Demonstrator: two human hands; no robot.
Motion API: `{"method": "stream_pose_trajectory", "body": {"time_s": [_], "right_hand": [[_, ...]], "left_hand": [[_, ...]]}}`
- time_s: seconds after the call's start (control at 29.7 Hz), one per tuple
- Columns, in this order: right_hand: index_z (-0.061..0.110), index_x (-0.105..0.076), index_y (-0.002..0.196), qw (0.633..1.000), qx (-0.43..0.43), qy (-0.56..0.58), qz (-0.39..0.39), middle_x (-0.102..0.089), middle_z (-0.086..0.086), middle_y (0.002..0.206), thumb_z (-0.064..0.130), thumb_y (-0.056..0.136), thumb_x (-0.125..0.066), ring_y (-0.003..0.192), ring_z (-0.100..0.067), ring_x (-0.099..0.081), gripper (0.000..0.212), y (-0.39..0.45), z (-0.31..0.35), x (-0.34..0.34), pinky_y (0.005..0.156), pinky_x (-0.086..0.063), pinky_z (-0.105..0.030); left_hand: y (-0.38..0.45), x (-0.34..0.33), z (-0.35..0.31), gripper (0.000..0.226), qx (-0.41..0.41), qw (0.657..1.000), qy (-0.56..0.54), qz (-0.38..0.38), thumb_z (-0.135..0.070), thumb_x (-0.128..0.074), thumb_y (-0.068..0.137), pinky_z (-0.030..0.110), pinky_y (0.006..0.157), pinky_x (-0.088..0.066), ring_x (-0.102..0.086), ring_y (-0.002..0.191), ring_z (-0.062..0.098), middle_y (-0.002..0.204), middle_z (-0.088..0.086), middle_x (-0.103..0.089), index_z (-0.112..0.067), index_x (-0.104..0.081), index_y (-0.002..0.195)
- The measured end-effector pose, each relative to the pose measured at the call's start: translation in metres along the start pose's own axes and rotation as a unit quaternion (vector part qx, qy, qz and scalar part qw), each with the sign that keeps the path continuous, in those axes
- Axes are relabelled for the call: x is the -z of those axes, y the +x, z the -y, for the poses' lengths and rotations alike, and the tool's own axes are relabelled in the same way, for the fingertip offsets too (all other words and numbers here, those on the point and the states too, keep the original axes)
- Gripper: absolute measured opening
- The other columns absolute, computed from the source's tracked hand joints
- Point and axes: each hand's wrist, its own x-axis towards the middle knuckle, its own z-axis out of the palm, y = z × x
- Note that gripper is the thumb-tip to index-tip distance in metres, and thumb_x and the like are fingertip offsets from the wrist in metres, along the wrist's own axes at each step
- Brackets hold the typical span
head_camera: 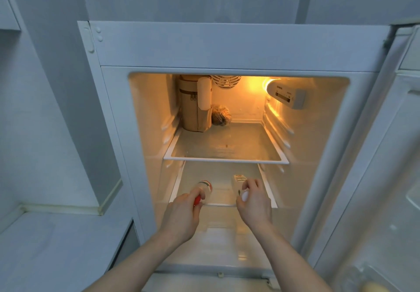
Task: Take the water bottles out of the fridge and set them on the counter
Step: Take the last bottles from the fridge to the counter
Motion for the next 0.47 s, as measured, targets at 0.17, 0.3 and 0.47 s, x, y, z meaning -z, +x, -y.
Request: {"method": "stream_pose_trajectory", "body": {"time_s": [0.17, 0.3, 0.47], "right_hand": [[0.026, -0.064, 0.102, 0.995, 0.049, 0.079, -0.038, -0.058, 0.01, 0.108, 0.013, 0.086, -0.071, 0.086, -0.014, -0.051, 0.022, -0.005, 0.028, 0.023, 0.072, -0.036, -0.027], [0.028, -0.071, 0.107, 0.988, 0.076, 0.135, -0.01, -0.064, 0.013, 0.109, 0.019, 0.085, -0.076, 0.093, -0.011, -0.058, 0.025, -0.032, 0.049, 0.04, 0.078, -0.044, -0.027], [0.037, -0.069, 0.104, 0.976, 0.048, 0.197, 0.085, -0.065, 0.021, 0.108, 0.028, 0.083, -0.081, 0.096, -0.006, -0.061, 0.026, -0.082, 0.054, 0.039, 0.084, -0.054, -0.028]], "left_hand": [[-0.018, 0.026, -0.008, 0.016, 0.016, 0.999, -0.049, -0.012, -0.03, -0.055, 0.103, 0.022, 0.056, -0.037, -0.056, 0.071, 0.005, 0.08, -0.019, -0.058, -0.042, -0.049, 0.112], [-0.056, 0.048, -0.012, 0.015, 0.053, 0.994, -0.092, -0.016, -0.035, -0.057, 0.102, 0.03, 0.065, -0.052, -0.062, 0.075, 0.004, 0.085, -0.019, -0.066, -0.044, -0.051, 0.112], [-0.12, 0.062, -0.004, 0.013, 0.115, 0.986, -0.125, 0.005, -0.038, -0.061, 0.1, 0.023, 0.064, -0.049, -0.06, 0.076, 0.0, 0.074, -0.014, -0.064, -0.041, -0.056, 0.11]]}}
